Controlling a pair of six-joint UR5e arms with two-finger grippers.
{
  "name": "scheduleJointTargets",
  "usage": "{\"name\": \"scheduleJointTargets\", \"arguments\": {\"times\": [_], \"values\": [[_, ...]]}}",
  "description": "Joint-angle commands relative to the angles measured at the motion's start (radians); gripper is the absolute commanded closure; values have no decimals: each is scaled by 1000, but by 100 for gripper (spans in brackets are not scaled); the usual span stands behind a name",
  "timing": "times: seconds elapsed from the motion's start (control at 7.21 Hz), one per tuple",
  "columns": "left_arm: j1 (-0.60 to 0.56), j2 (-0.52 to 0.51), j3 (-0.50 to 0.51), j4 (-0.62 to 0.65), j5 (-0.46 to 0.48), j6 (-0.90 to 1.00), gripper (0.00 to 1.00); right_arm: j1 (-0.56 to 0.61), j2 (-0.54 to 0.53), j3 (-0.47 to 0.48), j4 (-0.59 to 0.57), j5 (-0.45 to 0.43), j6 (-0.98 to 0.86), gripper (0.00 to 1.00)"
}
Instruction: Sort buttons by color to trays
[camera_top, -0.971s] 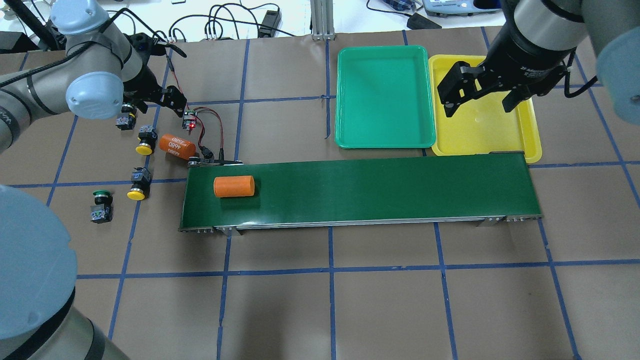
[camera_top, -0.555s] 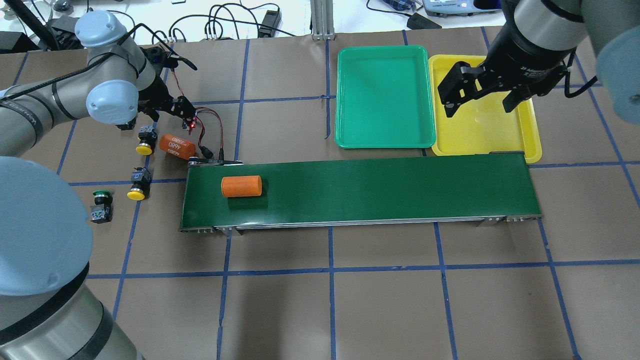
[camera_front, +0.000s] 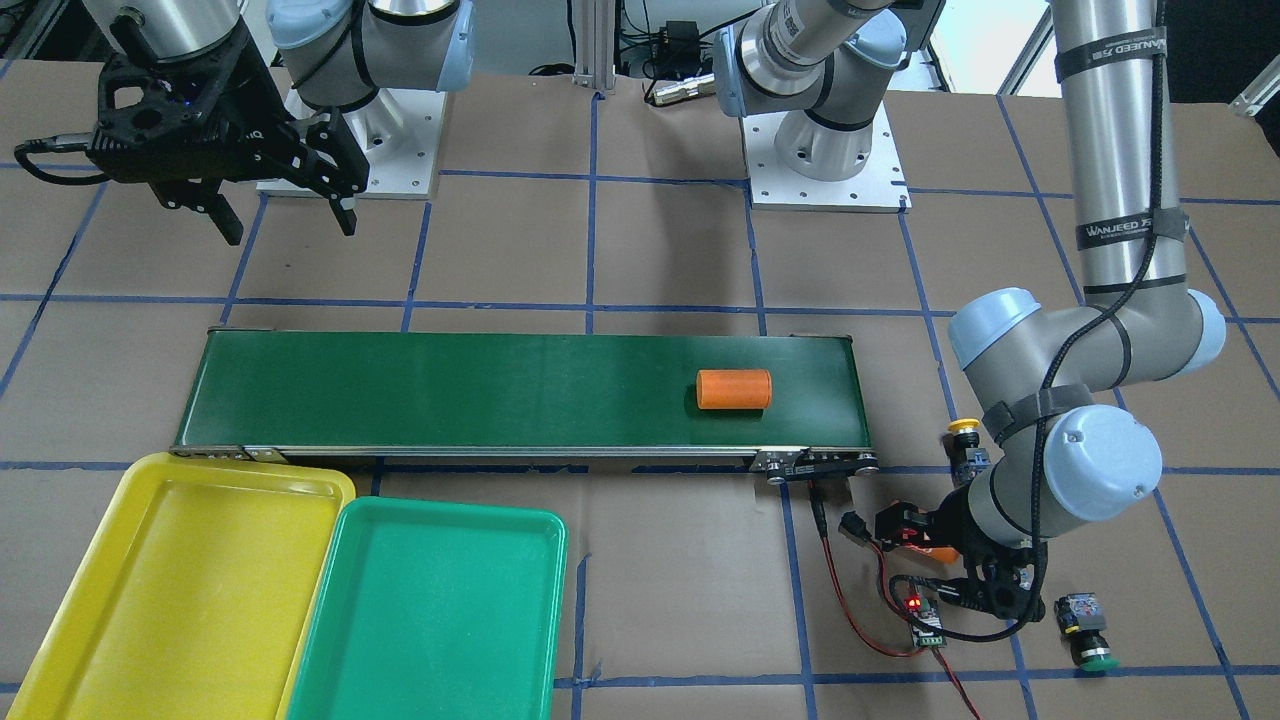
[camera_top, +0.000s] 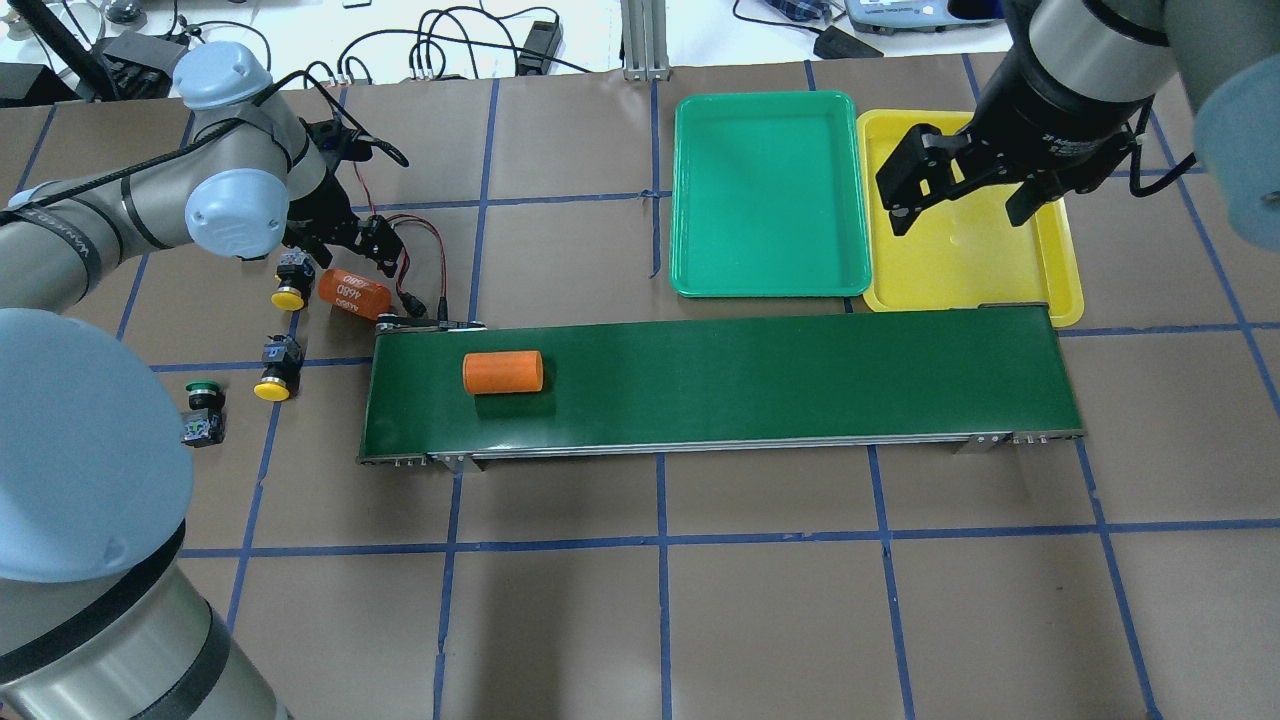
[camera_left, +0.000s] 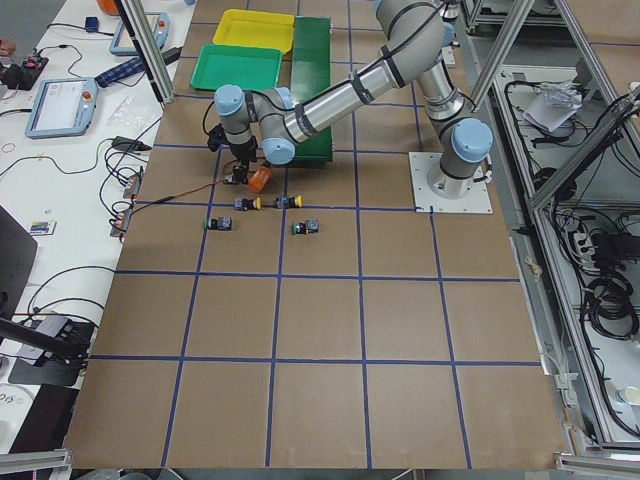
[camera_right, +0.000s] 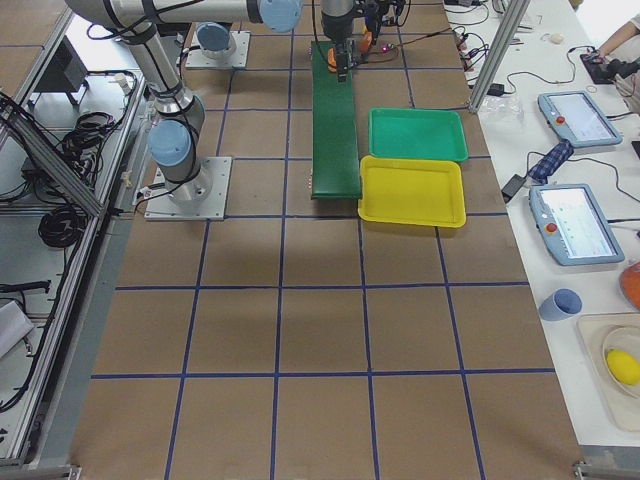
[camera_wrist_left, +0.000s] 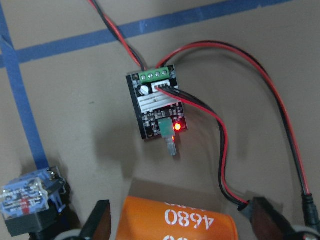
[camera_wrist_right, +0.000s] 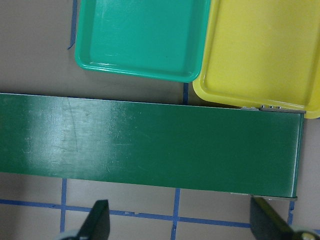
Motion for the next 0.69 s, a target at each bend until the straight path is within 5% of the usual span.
{"name": "scheduleJointTargets", "arguments": {"times": [0.0,0.56], "values": [[3,-4,10,-36,9,23,0,0,-1,0,1,1,-1,0],[3,-18,1,-36,10,23,0,0,1,0,0,1,-1,0]]}}
